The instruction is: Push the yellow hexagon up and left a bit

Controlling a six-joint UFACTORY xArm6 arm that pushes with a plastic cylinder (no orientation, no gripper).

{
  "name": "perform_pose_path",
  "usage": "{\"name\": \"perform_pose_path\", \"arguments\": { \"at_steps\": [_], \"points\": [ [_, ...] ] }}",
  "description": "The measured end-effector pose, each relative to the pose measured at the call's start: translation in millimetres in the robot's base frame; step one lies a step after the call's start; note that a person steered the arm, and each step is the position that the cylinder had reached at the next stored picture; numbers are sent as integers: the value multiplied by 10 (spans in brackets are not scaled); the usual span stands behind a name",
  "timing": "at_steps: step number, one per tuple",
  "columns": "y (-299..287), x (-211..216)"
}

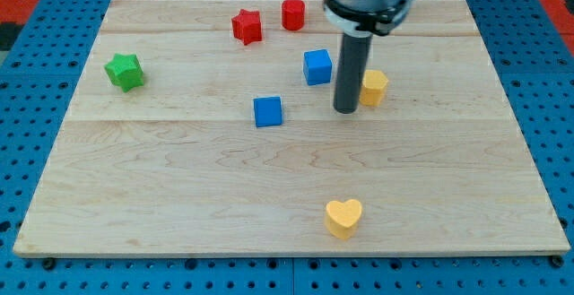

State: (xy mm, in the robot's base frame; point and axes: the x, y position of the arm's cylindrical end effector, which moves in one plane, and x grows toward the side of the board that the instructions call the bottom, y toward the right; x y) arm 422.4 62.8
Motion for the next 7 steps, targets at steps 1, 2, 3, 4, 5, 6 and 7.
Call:
{"name": "perform_pose_path", "arguments": {
  "at_steps": [1,2,3,4,5,6,7],
  "points": [
    [130,-274],
    [521,-344],
    [924,-194],
    [839,-149],
    [987,217],
    [1301,288],
    [1339,10]
  ]
}}
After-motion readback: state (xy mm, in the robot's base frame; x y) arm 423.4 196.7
